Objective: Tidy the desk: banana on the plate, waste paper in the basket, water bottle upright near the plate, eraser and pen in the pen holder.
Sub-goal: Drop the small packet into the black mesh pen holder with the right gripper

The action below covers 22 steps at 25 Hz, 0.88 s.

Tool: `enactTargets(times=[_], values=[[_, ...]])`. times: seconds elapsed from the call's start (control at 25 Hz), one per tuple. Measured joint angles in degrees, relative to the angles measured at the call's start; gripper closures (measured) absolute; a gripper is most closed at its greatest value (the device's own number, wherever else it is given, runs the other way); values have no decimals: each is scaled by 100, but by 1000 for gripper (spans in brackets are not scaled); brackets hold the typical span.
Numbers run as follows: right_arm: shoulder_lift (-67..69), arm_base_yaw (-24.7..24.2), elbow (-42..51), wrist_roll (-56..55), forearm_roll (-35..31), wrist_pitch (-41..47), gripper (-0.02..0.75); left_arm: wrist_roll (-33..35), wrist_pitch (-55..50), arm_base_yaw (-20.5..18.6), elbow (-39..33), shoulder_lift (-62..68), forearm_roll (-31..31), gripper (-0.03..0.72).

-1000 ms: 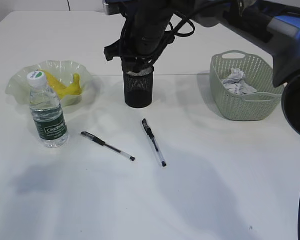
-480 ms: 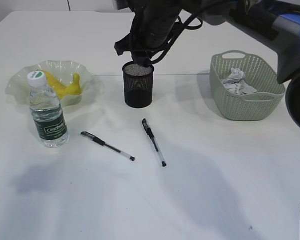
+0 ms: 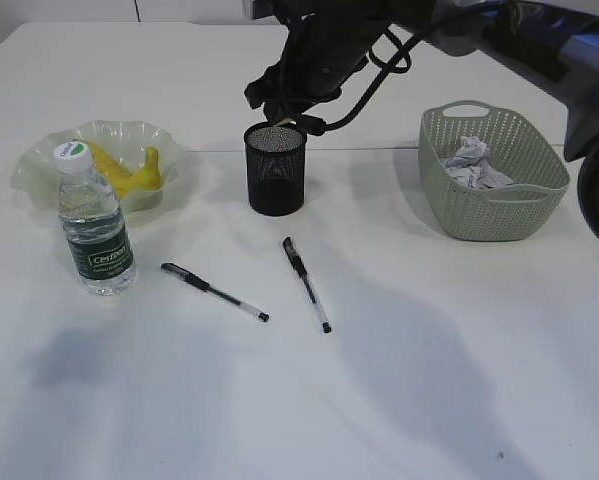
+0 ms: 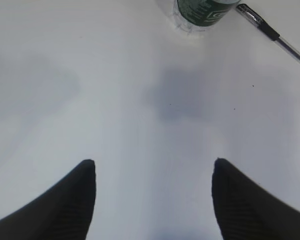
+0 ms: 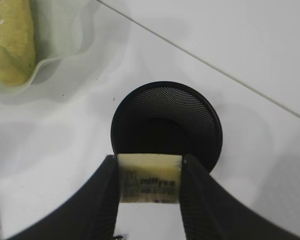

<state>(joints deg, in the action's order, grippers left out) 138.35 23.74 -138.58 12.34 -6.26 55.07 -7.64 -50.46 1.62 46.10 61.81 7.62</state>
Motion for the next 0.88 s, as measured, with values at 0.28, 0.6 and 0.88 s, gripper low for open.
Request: enactTargets(times=[0.28, 0.6, 0.88], values=[[280, -10, 0, 281, -270, -186, 463, 0, 0, 0, 0, 0, 0, 183], [346, -10, 0, 690, -443, -526, 463, 0, 0, 0, 0, 0, -3, 186], [346, -10, 0, 804, -432, -731, 463, 0, 0, 0, 0, 0, -3, 186]])
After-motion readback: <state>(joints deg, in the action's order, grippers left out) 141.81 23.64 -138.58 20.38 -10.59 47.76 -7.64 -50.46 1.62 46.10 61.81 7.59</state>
